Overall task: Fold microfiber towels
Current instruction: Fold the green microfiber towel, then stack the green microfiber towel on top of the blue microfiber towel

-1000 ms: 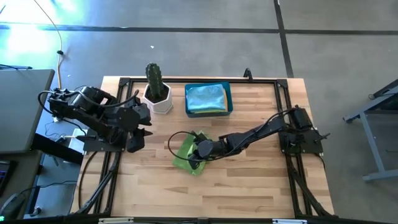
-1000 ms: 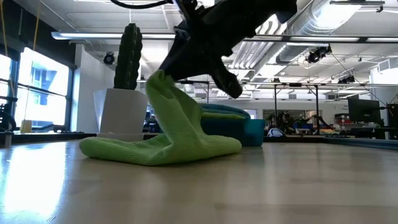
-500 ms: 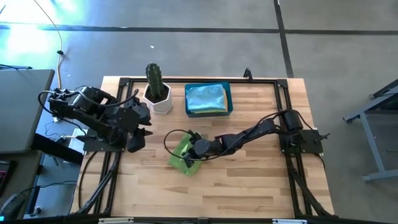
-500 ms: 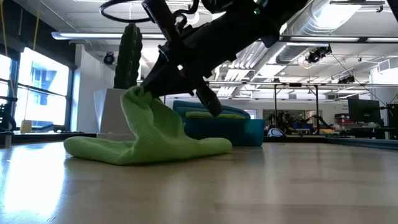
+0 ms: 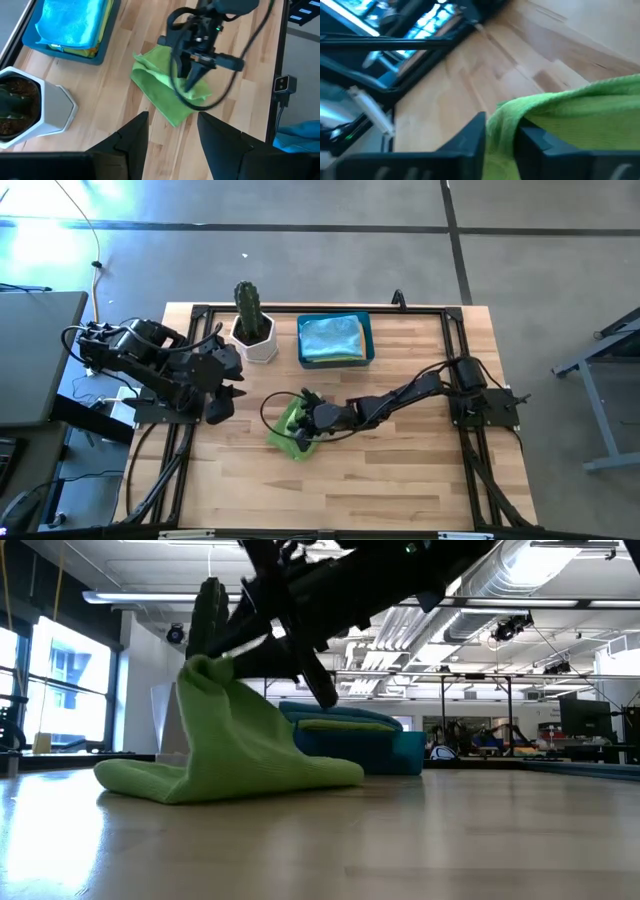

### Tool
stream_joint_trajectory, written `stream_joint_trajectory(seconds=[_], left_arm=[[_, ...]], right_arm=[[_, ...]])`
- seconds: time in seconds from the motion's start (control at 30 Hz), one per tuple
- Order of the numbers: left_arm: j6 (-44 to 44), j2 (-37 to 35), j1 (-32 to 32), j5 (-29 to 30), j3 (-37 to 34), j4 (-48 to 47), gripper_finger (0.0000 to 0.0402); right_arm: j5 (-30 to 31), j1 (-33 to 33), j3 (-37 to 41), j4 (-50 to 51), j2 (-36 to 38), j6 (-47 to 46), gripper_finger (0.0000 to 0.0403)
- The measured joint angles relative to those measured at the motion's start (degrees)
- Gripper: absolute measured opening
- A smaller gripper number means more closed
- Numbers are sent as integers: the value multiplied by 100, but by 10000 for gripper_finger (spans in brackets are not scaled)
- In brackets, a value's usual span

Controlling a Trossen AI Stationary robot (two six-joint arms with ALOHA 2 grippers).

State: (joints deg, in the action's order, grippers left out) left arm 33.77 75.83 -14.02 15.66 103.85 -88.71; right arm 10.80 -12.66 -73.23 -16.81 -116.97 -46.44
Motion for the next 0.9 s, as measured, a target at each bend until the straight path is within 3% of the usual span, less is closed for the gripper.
stream_joint_trajectory(seconds=[0.2,0.37,0.57,0.73,0.9], left_arm=[[6,0,0,22,0,0,158],[8,0,0,22,0,0,158],[8,0,0,20,0,0,158],[8,0,0,17,0,-1,158],[3,0,0,17,0,-2,158]], right_arm=[[-273,-27,0,-471,0,396,151],[-415,-23,0,-782,0,502,180],[-539,-27,0,-501,0,816,174],[-361,-62,-2,783,0,879,150],[66,-6,-2,2008,0,89,131]])
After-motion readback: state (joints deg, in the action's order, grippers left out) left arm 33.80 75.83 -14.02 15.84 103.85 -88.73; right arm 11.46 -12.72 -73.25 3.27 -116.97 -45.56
